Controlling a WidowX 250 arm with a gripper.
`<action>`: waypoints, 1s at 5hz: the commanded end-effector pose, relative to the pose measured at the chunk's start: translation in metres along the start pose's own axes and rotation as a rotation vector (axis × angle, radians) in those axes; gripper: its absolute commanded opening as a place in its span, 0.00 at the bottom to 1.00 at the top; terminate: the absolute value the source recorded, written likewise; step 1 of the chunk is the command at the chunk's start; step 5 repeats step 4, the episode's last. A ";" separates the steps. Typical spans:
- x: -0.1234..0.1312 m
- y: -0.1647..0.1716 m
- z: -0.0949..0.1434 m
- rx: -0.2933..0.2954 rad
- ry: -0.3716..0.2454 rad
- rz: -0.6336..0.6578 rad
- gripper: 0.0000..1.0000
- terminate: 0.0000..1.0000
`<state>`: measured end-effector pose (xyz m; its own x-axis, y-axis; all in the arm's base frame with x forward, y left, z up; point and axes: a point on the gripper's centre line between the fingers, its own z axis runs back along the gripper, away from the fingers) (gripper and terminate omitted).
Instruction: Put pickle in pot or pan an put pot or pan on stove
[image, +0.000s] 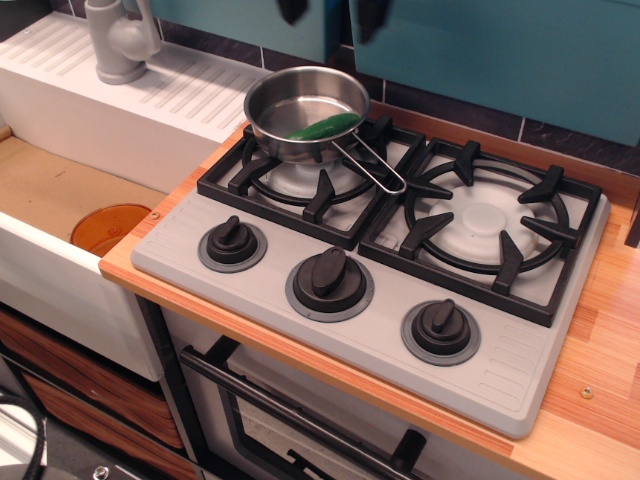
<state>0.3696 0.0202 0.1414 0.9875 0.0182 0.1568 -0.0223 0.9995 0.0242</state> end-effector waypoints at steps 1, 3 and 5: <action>0.002 -0.039 0.013 0.017 -0.092 0.007 1.00 0.00; 0.003 -0.043 0.008 0.001 -0.106 -0.013 1.00 0.00; 0.003 -0.043 0.008 0.001 -0.106 -0.013 1.00 1.00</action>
